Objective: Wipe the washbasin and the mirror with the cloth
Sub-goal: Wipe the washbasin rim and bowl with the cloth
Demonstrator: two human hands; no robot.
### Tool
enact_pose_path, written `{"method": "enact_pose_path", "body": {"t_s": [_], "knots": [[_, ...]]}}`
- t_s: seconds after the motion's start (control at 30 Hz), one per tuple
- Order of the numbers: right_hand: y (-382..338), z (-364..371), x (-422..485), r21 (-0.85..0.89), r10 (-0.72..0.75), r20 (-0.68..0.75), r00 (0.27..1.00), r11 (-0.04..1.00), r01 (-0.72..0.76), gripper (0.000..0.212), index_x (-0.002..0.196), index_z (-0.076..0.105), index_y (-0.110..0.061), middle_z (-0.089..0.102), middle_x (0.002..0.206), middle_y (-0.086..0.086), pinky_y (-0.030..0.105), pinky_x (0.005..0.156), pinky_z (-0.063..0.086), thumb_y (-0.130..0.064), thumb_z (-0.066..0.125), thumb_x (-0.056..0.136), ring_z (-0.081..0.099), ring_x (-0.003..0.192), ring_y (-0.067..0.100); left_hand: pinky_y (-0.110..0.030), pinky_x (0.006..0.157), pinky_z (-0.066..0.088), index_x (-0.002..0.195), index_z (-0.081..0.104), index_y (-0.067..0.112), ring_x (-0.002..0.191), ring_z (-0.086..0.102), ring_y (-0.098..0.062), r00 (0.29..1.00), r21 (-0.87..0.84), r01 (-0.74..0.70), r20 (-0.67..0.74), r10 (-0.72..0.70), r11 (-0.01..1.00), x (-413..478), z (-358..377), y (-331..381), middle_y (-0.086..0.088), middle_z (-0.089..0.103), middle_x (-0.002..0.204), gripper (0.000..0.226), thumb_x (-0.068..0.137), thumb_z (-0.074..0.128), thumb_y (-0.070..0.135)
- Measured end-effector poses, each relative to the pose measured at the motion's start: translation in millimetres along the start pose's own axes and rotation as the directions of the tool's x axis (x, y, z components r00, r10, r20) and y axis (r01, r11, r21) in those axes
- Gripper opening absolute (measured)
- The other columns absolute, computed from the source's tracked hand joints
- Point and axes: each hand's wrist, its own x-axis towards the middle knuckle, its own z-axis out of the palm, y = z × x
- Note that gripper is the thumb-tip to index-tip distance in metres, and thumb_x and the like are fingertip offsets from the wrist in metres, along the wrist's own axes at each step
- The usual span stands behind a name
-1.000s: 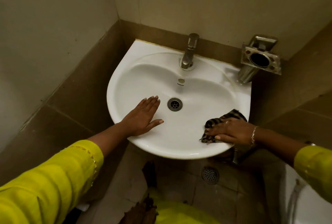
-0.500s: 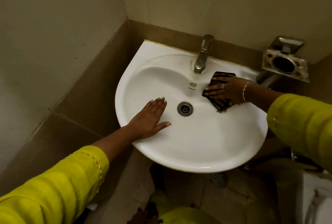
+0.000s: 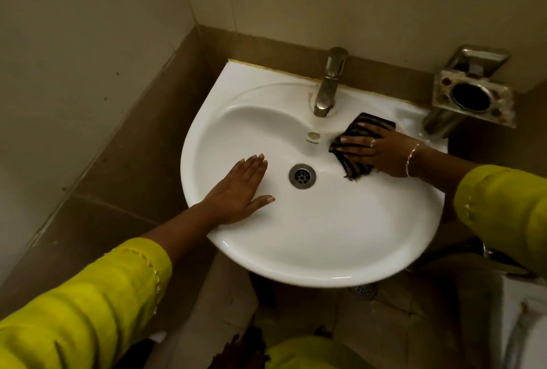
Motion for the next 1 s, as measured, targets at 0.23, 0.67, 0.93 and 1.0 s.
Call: {"method": "enact_pose_path", "body": {"t_s": [0.23,0.67,0.93,1.0], "knots": [[-34,25,-47,0.179,0.012,0.267,0.964,0.982,-0.062,0.084,0.102,0.072,-0.018,0.067,0.117,0.007,0.052,0.111,-0.002,-0.053,-0.003,0.094,0.058,0.114,0.036,-0.026,0.112,-0.010,0.145,0.004,0.002,0.136,-0.013,-0.013,1.000,0.041,-0.013,-0.005,0.013,0.999,4,-7,7,-0.015,0.001,0.154,0.109,0.069,-0.018,0.078],[-112,-125,-24,0.851,-0.351,0.504,0.789,0.360,-0.383,0.047,0.143,0.007,0.002,-0.006,0.144,-0.006,0.026,0.112,0.006,-0.011,0.025,0.101,-0.002,0.136,0.007,-0.030,0.114,-0.005,0.144,0.009,0.000,0.141,-0.002,-0.020,0.998,0.089,-0.018,-0.060,0.023,0.996,2,-26,-3,-0.018,0.006,0.154,0.105,0.074,-0.015,0.075],[-161,-133,57,0.999,-0.163,-0.003,0.987,0.034,0.009,0.048,0.143,0.005,0.001,-0.012,0.151,0.005,0.044,0.115,-0.010,-0.006,0.027,0.100,-0.015,0.137,0.013,-0.029,0.113,-0.009,0.145,0.005,0.001,0.138,-0.011,-0.016,0.997,0.086,-0.009,-0.081,0.016,0.996,8,-38,-18,-0.016,0.002,0.154,0.103,0.074,-0.017,0.074],[-178,-119,96,0.999,-0.146,0.021,0.989,-0.038,-0.027,0.054,0.145,0.006,-0.010,-0.012,0.152,0.002,0.049,0.114,-0.015,-0.030,0.028,0.100,-0.022,0.137,0.020,-0.028,0.113,-0.010,0.145,0.004,0.002,0.138,-0.012,-0.016,0.997,0.081,-0.005,-0.077,0.012,0.997,9,-41,-23,-0.016,0.001,0.154,0.103,0.074,-0.017,0.074]]}}
